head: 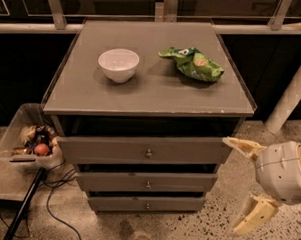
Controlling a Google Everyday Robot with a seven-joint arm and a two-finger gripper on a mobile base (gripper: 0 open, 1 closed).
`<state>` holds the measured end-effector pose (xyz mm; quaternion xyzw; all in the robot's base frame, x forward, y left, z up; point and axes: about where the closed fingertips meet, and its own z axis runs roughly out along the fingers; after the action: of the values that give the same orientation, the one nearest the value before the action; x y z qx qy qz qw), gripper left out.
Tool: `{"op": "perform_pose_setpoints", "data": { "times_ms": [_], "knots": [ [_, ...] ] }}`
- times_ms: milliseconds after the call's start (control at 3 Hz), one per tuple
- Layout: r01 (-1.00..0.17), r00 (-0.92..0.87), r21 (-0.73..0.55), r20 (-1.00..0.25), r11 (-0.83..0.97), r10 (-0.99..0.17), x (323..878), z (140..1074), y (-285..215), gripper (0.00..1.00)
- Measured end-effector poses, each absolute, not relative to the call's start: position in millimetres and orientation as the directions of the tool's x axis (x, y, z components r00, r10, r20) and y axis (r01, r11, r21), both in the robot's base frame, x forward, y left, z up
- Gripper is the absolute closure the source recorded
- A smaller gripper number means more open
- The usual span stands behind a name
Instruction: Open middle drawer
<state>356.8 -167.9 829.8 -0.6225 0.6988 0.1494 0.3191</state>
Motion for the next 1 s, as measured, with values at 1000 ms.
{"op": "perform_pose_setpoints", "data": {
  "times_ms": [1000],
  "knots": [
    [-0.952,-0.130,-0.154,-0.580,0.265,-0.804,372,764,-143,0.00]
  ]
}}
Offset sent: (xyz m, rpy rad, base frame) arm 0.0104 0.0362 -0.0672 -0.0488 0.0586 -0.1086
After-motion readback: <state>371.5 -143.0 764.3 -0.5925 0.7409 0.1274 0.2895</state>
